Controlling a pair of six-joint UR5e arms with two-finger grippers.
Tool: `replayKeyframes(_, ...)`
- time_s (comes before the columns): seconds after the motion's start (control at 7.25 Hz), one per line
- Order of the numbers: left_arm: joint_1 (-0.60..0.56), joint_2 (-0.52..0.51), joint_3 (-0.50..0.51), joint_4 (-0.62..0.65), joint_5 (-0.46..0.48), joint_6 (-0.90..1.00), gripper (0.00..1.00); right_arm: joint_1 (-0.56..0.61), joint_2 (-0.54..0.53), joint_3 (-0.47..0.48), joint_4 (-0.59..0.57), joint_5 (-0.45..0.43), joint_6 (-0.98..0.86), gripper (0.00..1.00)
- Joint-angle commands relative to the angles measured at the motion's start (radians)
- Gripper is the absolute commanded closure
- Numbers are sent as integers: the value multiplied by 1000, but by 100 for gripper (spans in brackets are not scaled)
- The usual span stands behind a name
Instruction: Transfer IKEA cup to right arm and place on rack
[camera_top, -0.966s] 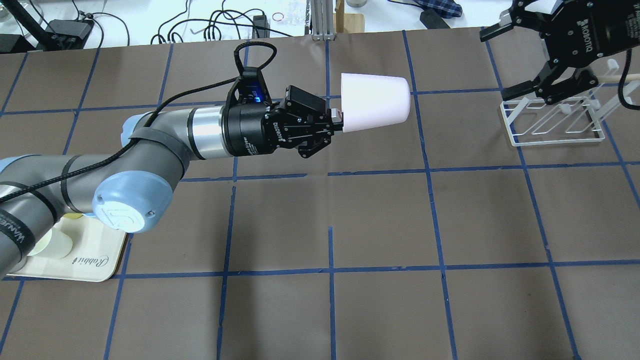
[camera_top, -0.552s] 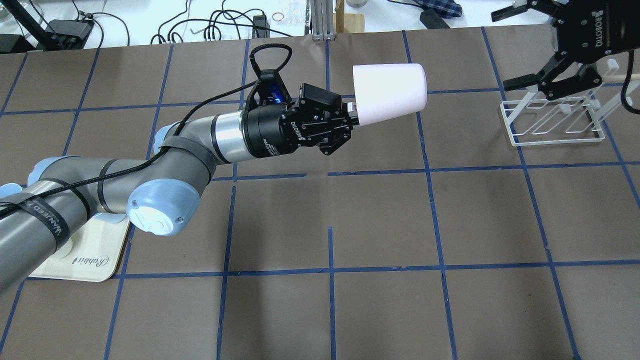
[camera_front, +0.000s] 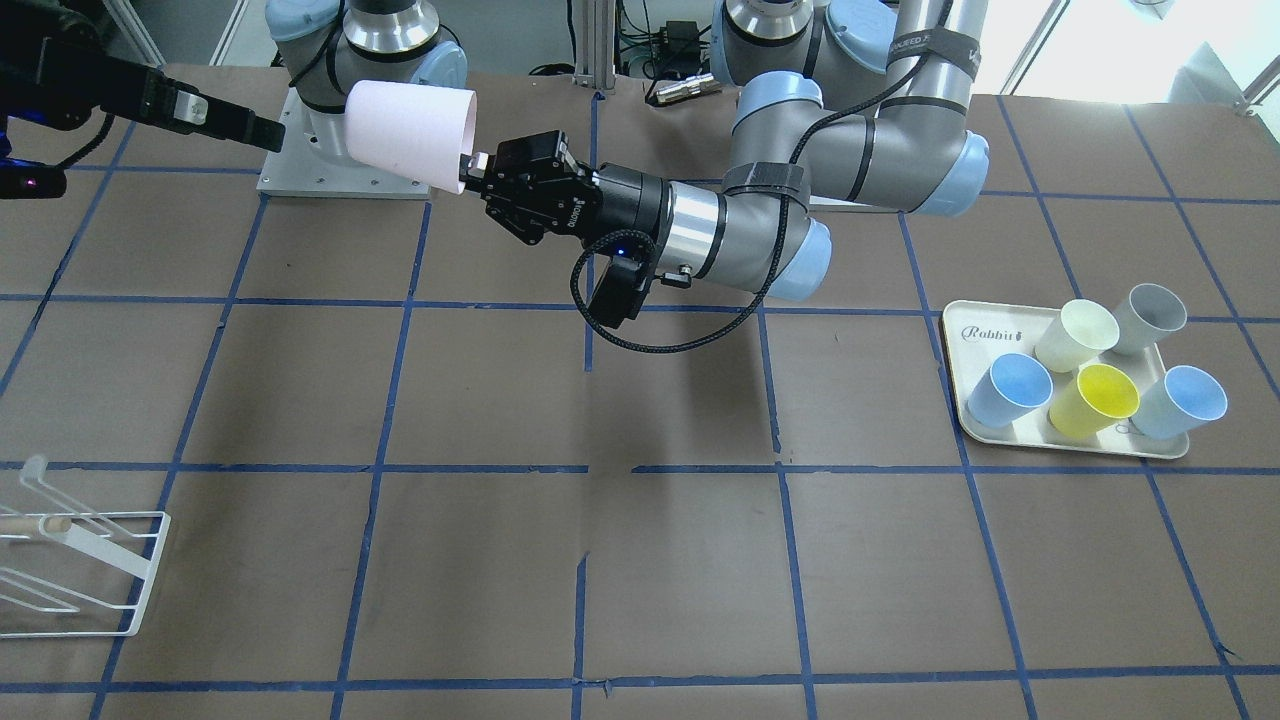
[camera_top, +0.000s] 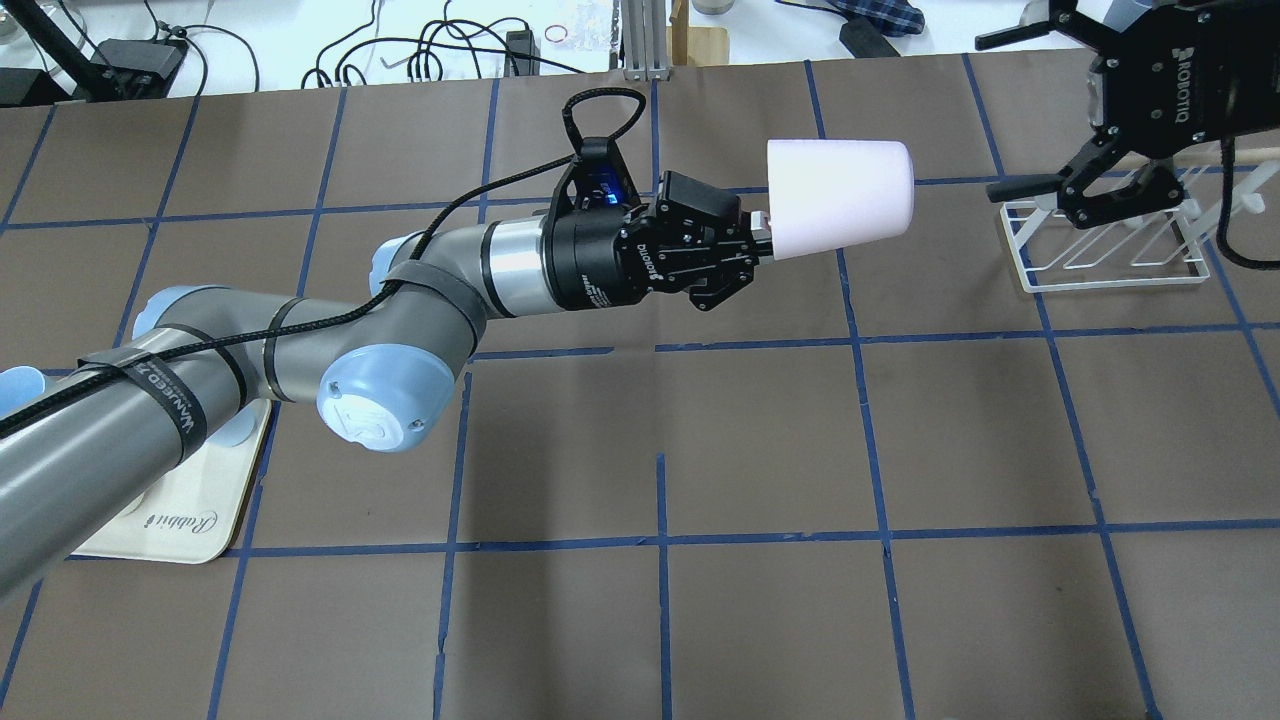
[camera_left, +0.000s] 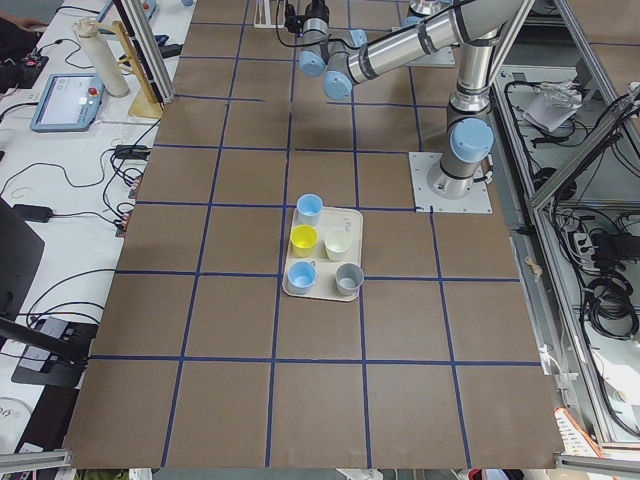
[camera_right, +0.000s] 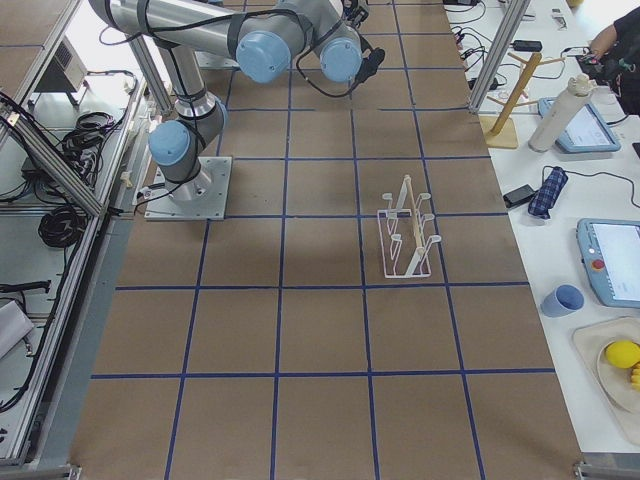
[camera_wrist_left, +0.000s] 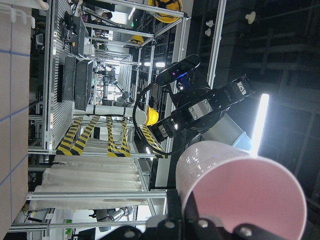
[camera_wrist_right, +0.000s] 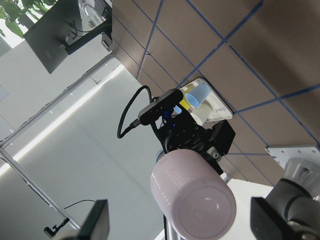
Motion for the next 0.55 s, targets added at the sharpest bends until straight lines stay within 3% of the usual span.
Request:
replayKeyframes(0.0, -12, -16, 7, 1, -21, 0, 100, 1, 0, 6, 122, -2, 7, 0)
replayKeyframes(0.41, -13, -39, 13, 1, -87, 2, 100, 1, 5, 29, 181, -1, 21, 0)
